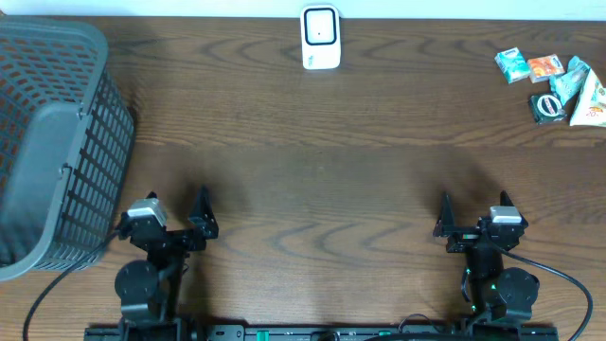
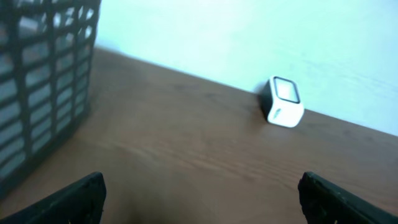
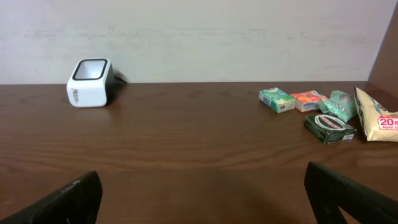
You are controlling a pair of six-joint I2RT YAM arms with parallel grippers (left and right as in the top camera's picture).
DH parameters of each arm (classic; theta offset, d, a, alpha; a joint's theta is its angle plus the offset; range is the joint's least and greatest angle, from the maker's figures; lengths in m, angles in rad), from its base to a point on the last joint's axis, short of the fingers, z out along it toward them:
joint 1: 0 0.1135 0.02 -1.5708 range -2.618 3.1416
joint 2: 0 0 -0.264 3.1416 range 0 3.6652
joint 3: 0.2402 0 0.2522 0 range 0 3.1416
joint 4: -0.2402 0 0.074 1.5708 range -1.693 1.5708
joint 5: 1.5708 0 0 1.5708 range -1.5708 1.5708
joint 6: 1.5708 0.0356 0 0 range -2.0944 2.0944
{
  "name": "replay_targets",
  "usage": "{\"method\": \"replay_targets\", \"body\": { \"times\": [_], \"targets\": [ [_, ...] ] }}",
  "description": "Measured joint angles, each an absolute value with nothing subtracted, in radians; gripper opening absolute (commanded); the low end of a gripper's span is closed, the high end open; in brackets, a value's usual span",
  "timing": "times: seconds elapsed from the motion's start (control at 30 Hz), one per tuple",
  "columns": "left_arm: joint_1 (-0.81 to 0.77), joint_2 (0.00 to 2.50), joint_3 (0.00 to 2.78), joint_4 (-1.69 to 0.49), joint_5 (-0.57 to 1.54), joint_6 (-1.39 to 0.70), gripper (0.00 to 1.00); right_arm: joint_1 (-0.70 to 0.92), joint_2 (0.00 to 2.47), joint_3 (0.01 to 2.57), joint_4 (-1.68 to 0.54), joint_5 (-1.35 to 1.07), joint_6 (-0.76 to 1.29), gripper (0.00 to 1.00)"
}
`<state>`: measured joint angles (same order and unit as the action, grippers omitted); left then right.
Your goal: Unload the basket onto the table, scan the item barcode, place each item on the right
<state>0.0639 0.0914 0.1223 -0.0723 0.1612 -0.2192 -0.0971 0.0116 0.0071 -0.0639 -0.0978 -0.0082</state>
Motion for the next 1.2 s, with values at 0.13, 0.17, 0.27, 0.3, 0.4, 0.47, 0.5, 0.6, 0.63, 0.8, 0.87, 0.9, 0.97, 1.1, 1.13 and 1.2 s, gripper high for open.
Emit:
{"method": "replay_targets", "body": {
  "times": [0.13, 0.17, 0.27, 0.3, 0.4, 0.47, 0.5, 0.6, 0.63, 0.8, 0.87, 0.9, 0.97, 1.1, 1.13, 1.2],
  "targets": [
    [0.064, 0.014, 0.083, -0.031, 0.183, -0.153, 0.98, -0.097, 0.012, 0.007, -0.064, -0.098, -0.008, 0.99],
    [0.064, 0.013, 0.074, 0.001, 0.185, -0.140, 0.98, -0.097, 0.012, 0.007, -0.064, -0.098, -0.008, 0.99],
    [0.056, 0.010, 0.047, 0.064, 0.186, -0.117, 0.98, -0.097, 0.012, 0.007, -0.064, -0.098, -0.008, 0.99],
    [0.054, 0.010, 0.030, 0.089, 0.187, -0.107, 0.98, -0.097, 0.012, 0.007, -0.064, -0.098, -0.008, 0.99],
    [0.051, 0.010, 0.006, 0.086, 0.201, -0.074, 0.98, -0.097, 0.012, 0.007, -0.064, -0.098, -0.008, 0.99],
    [0.051, 0.010, 0.006, 0.088, 0.216, -0.042, 0.98, -0.097, 0.012, 0.007, -0.064, -0.098, -0.008, 0.99],
    [0.051, 0.010, 0.006, 0.084, 0.228, -0.022, 0.98, -0.097, 0.012, 0.007, -0.064, -0.098, -0.008, 0.99],
    [0.051, 0.010, 0.006, 0.028, 0.251, 0.019, 0.98, -0.097, 0.012, 0.007, -0.064, -0.098, -0.008, 0.99],
    [0.051, 0.011, 0.009, 0.009, 0.250, 0.028, 0.98, -0.097, 0.012, 0.007, -0.064, -0.098, -0.008, 0.99],
    [0.050, 0.010, 0.013, 0.000, 0.250, 0.051, 0.98, -0.097, 0.012, 0.007, -0.064, -0.098, -0.008, 0.99],
    [0.046, 0.010, 0.013, -0.001, 0.249, 0.053, 0.98, -0.097, 0.012, 0.007, -0.064, -0.098, -0.008, 0.99],
    [0.039, 0.010, 0.013, -0.001, 0.248, 0.053, 0.98, -0.097, 0.012, 0.007, -0.064, -0.098, -0.008, 0.99],
    [0.025, 0.010, 0.013, -0.002, 0.237, 0.053, 0.98, -0.097, 0.012, 0.007, -0.064, -0.098, -0.008, 0.99],
    [0.010, 0.010, 0.016, -0.011, 0.205, 0.054, 0.98, -0.097, 0.012, 0.007, -0.064, -0.098, -0.008, 0.99],
    [0.011, 0.010, 0.017, -0.015, 0.199, 0.054, 0.98, -0.097, 0.012, 0.007, -0.064, -0.098, -0.008, 0.99],
    [0.011, 0.010, 0.019, -0.018, 0.178, 0.054, 0.98, -0.097, 0.012, 0.007, -0.064, -0.098, -0.008, 0.99]
  ]
}}
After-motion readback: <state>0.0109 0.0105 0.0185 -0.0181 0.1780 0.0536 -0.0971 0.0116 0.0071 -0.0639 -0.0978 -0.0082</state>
